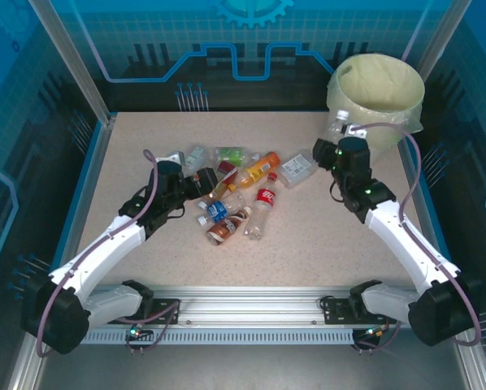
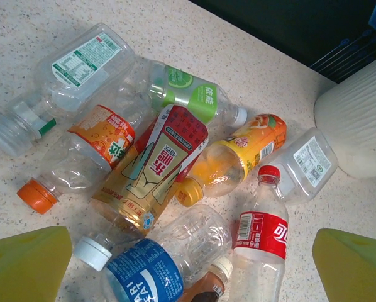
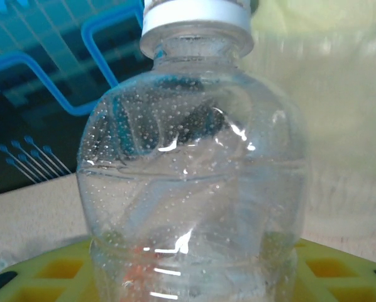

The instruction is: Put the plastic bottles in the bin

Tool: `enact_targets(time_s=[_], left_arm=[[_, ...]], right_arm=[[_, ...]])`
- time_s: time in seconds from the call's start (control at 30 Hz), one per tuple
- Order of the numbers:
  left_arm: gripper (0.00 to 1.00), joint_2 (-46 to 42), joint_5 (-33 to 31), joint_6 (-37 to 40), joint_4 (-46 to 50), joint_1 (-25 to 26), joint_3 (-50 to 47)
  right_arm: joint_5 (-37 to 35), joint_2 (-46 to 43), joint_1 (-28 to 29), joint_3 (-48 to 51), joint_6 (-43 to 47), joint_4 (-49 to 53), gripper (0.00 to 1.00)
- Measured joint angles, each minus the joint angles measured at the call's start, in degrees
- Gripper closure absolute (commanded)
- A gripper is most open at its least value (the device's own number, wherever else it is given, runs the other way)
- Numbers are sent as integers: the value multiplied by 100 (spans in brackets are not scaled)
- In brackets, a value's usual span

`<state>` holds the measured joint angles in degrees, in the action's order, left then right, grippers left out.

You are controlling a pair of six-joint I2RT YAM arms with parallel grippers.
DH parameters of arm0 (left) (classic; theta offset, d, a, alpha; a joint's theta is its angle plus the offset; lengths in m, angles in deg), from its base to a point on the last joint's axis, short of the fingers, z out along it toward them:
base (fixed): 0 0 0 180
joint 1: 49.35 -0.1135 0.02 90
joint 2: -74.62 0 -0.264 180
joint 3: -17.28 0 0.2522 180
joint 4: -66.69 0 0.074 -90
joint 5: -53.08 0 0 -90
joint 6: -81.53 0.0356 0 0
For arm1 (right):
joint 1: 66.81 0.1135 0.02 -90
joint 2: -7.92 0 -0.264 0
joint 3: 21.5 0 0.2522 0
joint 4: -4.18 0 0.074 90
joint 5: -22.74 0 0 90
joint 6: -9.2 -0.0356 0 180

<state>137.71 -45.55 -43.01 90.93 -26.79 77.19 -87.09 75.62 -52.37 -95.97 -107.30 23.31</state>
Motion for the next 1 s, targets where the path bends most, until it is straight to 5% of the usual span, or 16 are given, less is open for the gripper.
enact_targets(time_s=[0.43,1.0], left_arm=[[1,-232,-122,-4,131,0,-2],[1,-267,-125,-258,85,0,-142]], right_arm=[[199,1628,-1504,-2092,1163,-173,49],[376,2682,-2640,-2826,-1996,-378,45]])
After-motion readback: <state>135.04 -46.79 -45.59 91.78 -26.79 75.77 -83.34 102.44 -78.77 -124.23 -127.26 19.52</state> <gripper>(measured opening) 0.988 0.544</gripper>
